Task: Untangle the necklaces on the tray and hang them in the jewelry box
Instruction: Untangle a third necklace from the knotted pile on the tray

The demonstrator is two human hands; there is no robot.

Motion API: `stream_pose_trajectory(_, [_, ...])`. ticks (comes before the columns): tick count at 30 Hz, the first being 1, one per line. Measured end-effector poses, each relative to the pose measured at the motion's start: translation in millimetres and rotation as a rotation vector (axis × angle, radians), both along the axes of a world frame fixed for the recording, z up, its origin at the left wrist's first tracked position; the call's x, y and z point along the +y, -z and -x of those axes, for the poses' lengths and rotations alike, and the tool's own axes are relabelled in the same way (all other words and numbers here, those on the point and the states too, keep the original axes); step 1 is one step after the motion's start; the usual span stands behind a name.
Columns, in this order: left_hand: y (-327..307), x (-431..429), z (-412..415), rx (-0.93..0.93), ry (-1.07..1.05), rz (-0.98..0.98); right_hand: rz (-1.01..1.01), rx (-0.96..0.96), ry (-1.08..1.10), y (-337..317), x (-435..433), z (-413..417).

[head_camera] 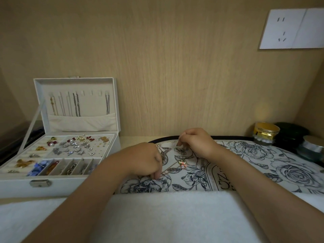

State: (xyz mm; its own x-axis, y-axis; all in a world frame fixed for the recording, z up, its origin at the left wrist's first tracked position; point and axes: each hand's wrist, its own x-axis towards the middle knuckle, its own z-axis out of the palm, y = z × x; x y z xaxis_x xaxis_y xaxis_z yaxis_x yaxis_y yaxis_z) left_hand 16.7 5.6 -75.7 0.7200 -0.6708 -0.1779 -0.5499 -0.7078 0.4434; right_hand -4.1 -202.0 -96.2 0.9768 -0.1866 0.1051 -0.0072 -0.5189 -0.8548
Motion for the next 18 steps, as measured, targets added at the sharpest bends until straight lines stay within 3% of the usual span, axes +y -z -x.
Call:
stream_pose_trajectory(3, [0.8,-0.6,-5.6,-0.11,-0.067,0.126,-0.042,0.009,-0.056,-1.4,4.1,1.4])
stream_pose_trajectory(5, [10.4,-4.5,-10.0,-0.292,-0.117,0.309,-0.08,-0.007,-0.103,-2.4,6.5,2.3])
stream_pose_trajectory(6, [17.1,-7.3,-12.2,-0.292,-0.125,0.412,-0.102,-0.016,-0.122,-3.2,7.6,3.2])
stream_pose_trajectory(8, [31.3,-13.8,-16.1,-0.118,-0.11,0.52,-0.163,-0.03,-0.146,-4.2,8.5,3.8])
stream_pose_trajectory(10, [40.9,-19.4,-17.4,0.025,-0.097,0.508,-0.213,-0.053,-0.161,-5.9,8.6,4.4])
stream_pose_trajectory(15, [37.7,-19.4,-21.5,0.05,-0.144,0.655,-0.315,-0.104,-0.124,-8.1,9.3,4.0])
stream_pose_trajectory(18, [35.1,-11.7,-23.3,0.083,-0.179,0.703,-0.265,-0.115,-0.068,-7.0,6.4,5.3])
